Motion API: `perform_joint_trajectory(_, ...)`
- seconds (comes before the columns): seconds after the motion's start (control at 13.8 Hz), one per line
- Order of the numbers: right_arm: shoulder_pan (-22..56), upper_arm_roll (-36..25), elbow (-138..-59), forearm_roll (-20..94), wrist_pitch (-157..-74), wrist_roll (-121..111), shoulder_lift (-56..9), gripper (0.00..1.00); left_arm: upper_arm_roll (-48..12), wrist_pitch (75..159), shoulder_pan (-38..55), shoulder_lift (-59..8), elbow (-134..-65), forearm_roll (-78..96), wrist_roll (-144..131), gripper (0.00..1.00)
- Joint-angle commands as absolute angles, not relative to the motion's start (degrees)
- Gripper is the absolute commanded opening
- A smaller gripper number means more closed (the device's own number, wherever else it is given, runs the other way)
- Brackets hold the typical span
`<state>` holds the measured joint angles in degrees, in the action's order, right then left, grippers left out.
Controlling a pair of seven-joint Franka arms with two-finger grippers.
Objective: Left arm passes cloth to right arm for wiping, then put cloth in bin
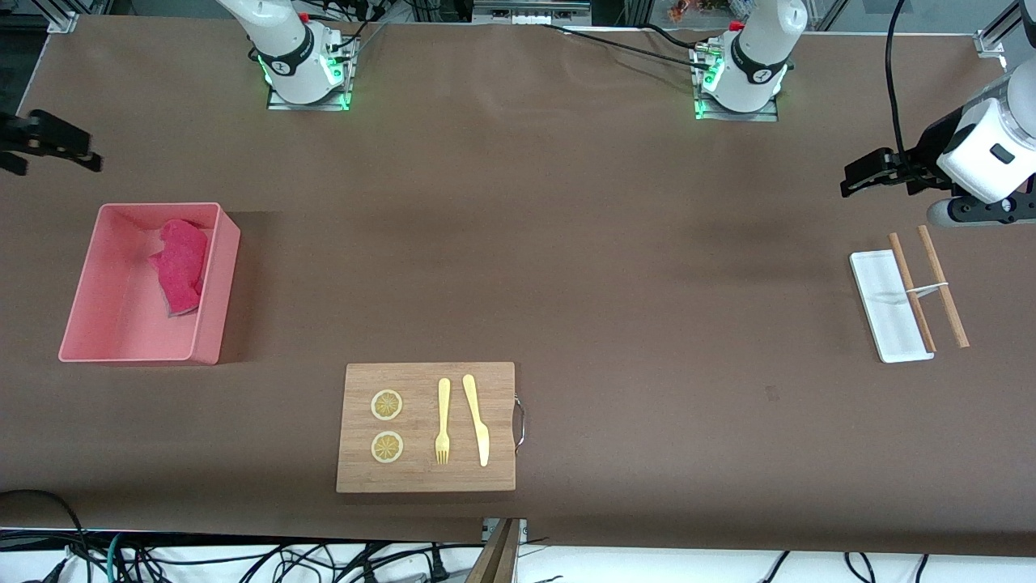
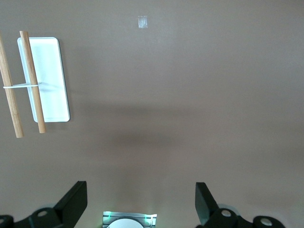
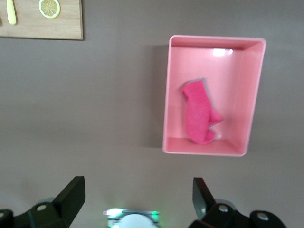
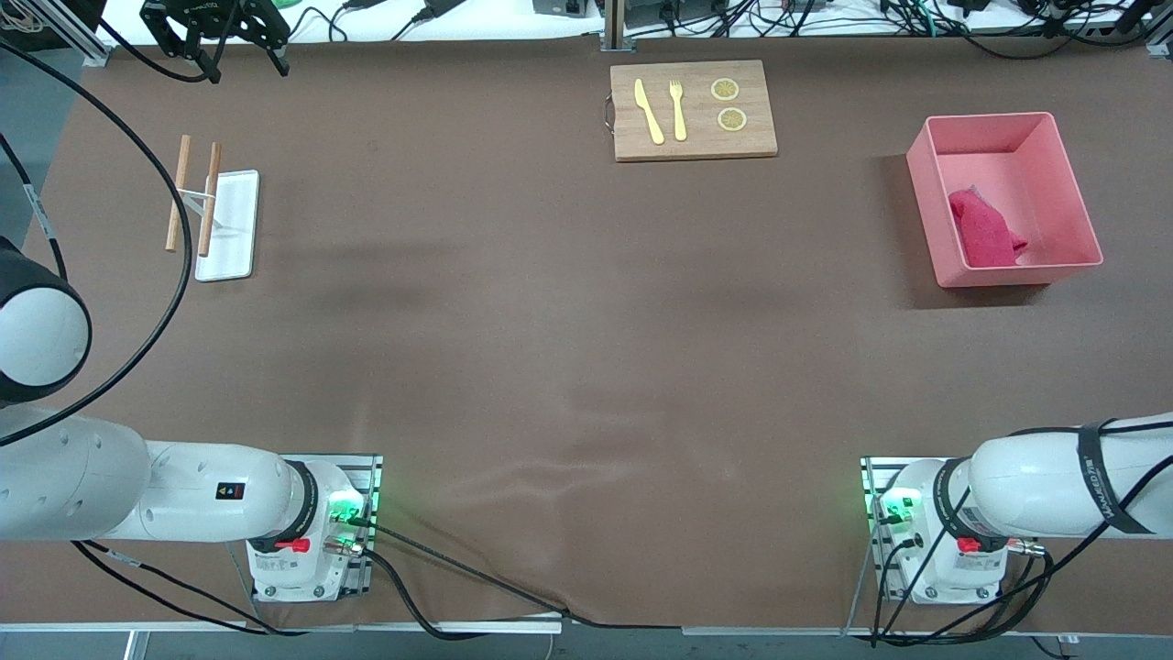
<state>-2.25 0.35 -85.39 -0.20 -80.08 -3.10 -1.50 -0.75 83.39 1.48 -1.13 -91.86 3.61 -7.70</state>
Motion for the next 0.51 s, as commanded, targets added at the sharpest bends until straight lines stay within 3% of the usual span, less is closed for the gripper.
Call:
perform_joint_trajectory(0.0,-3.34,1.23,-86.66,-0.26,-79.8,-0.17,-0.61,1.0,-1.05,82.53,1.32,-1.58,-90.53,1.93,-8.17,1.0)
perform_joint_trajectory(0.44,-3.52,-0.09,-85.08,-0.26,-79.72,-1.05,-1.85,1.0,-1.05,82.53,1.32,-1.58,-90.53,1.93,-8.09,1.0)
